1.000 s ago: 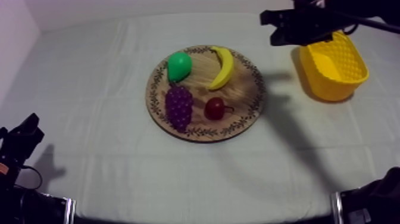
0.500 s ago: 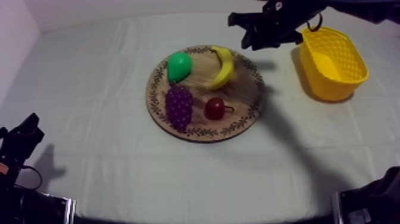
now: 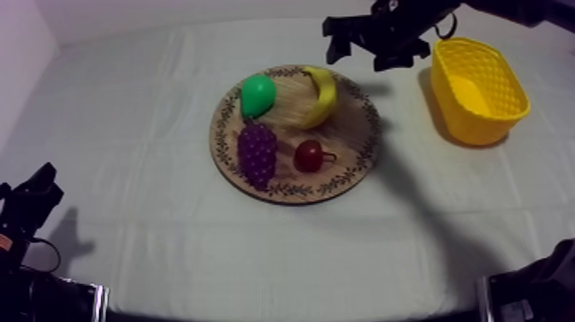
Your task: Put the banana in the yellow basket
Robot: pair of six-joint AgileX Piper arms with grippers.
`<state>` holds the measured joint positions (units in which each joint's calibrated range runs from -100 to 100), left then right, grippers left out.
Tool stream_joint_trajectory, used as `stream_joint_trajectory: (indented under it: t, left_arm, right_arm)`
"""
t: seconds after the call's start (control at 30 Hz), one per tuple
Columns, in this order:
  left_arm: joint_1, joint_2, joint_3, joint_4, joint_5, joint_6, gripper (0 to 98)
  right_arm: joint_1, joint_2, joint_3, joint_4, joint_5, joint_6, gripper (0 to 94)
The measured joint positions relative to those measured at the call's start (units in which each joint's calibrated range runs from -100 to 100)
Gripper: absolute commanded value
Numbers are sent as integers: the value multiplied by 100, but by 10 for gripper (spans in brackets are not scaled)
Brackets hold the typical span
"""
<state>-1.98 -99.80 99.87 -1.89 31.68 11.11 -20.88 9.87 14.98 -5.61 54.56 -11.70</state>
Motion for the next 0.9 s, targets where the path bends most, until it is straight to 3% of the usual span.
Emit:
stream_joint_trajectory:
  t: [0.9]
  left_arm:
    - [0, 0, 0, 0, 1, 0, 1]
  right_arm:
    - [23, 2154, -996, -198, 9, 244, 530]
